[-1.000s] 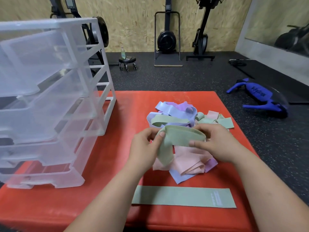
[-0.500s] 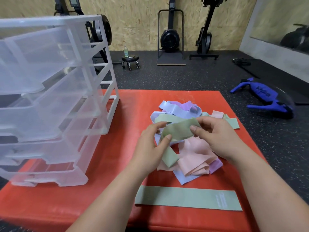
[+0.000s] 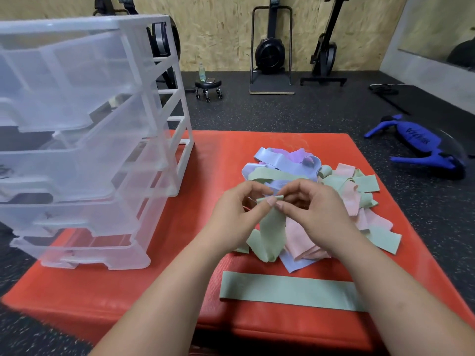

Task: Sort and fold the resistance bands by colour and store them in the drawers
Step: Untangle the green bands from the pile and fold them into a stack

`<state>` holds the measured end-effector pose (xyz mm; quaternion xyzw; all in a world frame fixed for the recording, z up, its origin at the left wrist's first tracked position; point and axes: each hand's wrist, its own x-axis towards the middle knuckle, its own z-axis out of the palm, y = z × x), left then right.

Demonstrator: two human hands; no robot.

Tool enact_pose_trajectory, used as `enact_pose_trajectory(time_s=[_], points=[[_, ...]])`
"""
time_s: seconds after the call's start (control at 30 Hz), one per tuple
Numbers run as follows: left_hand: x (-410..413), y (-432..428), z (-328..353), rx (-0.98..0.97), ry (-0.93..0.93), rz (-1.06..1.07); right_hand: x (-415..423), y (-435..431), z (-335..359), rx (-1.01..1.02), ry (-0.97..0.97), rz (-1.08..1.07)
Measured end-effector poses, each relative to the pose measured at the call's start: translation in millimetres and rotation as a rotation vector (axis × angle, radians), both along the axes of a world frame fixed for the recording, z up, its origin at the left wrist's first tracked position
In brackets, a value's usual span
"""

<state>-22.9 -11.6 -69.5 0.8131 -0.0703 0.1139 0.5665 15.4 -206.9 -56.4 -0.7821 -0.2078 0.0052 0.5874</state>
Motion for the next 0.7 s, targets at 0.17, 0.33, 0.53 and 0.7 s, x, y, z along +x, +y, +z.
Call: enact_pose_trajectory(time_s=[0.17,0.33,0.53,0.7], points=[[-7,14,3,0.181,-0.011,0.0,-7,6,0,-0.121,-0.008,0.083],[-17,24,11,0.031,-0.093,0.092,-11,4,-12,-0.268,0.104,0.26],[-33,39,24,-0.202,-0.166,0.251,-19,-8,-7,-0.356,0.072,0.26],[-49,48,31,-0.298,-0.218,0.37,-34,-29,7,-0.43,0.005,0.275]])
